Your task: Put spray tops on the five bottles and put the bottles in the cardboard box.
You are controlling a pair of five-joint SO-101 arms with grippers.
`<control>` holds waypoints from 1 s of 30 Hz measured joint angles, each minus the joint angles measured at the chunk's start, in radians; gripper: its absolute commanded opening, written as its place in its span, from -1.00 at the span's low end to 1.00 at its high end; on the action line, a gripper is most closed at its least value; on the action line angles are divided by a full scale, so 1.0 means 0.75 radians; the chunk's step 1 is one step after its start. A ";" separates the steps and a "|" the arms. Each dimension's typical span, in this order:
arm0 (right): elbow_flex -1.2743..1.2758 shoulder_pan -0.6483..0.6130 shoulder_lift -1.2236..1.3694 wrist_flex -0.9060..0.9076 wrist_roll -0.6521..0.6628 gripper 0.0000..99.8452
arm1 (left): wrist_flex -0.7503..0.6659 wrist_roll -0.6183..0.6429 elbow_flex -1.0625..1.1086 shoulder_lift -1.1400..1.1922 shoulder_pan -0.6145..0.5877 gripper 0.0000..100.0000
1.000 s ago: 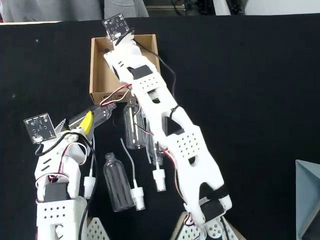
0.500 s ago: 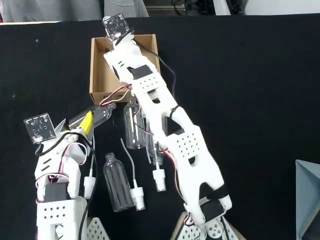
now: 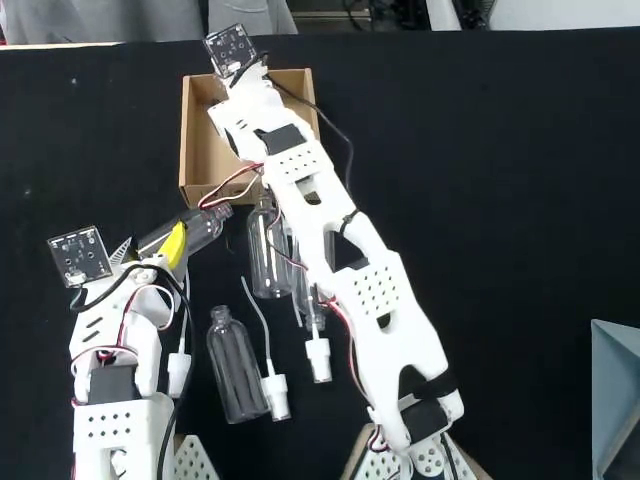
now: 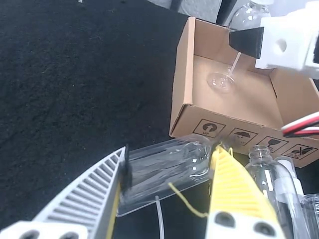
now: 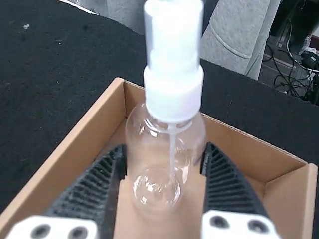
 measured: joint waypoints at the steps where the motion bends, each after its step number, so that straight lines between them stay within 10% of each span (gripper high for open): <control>1: 0.000 0.000 0.000 0.000 0.000 -0.65 | 0.000 0.000 0.000 0.000 0.000 -0.50; 30: -0.016 -0.043 0.149 -0.385 0.000 -0.64 | 0.000 0.000 0.000 -0.018 0.002 -0.50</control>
